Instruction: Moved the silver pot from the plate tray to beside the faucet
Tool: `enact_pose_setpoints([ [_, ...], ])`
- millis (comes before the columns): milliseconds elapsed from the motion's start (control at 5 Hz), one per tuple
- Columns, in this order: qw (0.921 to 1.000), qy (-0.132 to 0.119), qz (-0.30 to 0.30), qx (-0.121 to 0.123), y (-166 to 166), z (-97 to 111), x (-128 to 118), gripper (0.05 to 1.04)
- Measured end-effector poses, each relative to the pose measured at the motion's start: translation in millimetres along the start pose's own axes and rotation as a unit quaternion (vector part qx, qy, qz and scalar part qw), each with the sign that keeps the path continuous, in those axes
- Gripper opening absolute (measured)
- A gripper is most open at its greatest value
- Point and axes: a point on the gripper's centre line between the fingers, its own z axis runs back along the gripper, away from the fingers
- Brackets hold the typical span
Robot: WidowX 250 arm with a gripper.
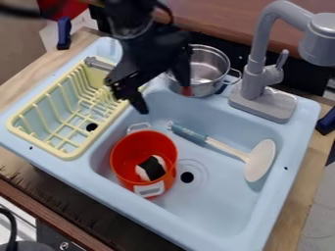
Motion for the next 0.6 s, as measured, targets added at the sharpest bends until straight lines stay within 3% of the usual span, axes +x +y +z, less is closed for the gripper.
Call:
enact_pose_setpoints([
  [200, 0.9913, 0.012, -0.131, -0.007, 11.0, 1.6, -17.4, 0.999],
  [400, 0.9671, 0.037, -0.252, -0.009, 5.2, -2.3, -44.4, 0.999],
  [600, 0.9397, 0.044, -0.337, -0.035, -4.7, -9.3, -67.8, 0.999],
])
